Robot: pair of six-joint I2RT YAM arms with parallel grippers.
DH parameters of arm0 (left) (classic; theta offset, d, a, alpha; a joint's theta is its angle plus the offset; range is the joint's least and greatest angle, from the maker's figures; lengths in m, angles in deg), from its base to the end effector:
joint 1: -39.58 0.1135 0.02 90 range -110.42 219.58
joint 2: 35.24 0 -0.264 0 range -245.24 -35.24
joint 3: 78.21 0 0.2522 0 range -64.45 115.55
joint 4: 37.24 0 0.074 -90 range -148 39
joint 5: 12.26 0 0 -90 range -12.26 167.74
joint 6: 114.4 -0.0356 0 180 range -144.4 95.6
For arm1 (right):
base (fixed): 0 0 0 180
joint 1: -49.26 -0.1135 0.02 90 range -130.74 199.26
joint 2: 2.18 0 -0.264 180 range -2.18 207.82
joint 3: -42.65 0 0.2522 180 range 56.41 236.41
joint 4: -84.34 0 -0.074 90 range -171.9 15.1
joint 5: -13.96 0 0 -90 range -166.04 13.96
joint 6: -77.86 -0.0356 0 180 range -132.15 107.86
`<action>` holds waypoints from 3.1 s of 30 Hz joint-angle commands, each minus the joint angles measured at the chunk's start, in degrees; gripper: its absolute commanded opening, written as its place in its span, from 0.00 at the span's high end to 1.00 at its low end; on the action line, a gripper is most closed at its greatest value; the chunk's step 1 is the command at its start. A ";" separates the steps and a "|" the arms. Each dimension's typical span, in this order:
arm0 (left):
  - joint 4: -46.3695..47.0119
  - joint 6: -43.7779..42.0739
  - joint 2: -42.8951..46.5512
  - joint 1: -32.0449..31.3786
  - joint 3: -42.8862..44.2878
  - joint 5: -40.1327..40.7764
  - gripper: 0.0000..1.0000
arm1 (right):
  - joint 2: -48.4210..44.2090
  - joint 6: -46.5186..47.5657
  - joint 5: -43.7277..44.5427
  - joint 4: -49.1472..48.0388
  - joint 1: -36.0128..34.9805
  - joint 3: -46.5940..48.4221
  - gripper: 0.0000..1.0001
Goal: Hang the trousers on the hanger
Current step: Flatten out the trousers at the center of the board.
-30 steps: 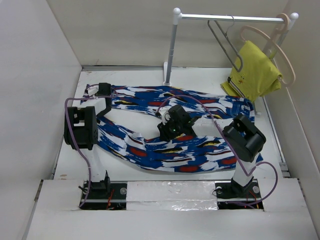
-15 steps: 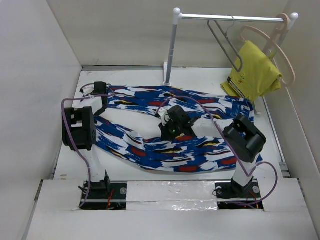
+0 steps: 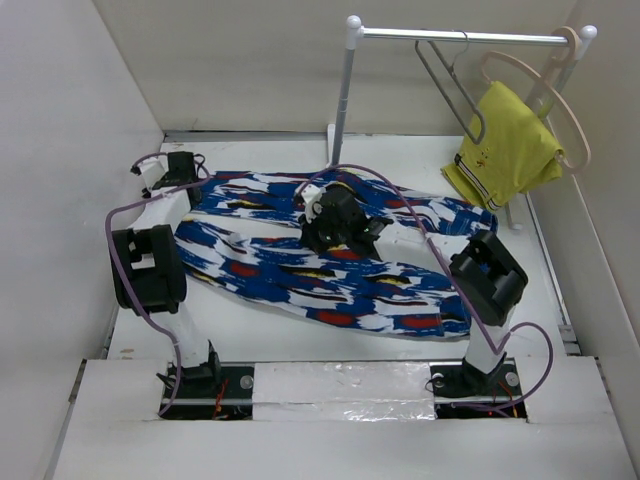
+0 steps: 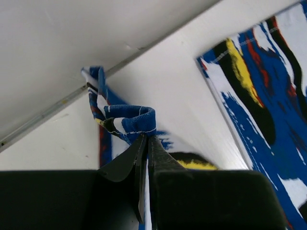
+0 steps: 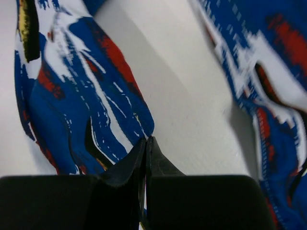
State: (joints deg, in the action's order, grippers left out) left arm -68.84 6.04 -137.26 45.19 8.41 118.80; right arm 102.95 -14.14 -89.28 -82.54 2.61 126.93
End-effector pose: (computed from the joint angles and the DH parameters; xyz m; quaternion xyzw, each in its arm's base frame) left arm 0.3828 0.0611 0.2310 -0.3918 0.7888 0.2449 0.4053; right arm 0.2787 0.3072 0.2179 -0.3832 0.7906 0.2849 0.3832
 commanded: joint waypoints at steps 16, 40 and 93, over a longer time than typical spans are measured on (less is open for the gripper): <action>0.35 0.59 -5.92 1.69 8.88 -0.10 0.90 | 4.76 -0.99 6.12 -5.24 2.27 5.95 0.33; 31.91 5.16 24.93 -50.86 -18.43 -22.78 1.00 | -33.23 -24.01 15.17 -13.94 56.30 -36.59 0.25; 50.37 -5.30 36.45 -61.77 -41.04 -25.59 0.83 | -11.88 -21.20 7.95 0.29 64.14 -8.49 1.00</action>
State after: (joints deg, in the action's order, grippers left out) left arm -21.61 0.11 -100.48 -16.80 -32.94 94.30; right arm 91.34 -36.11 -86.41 -80.05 66.69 112.57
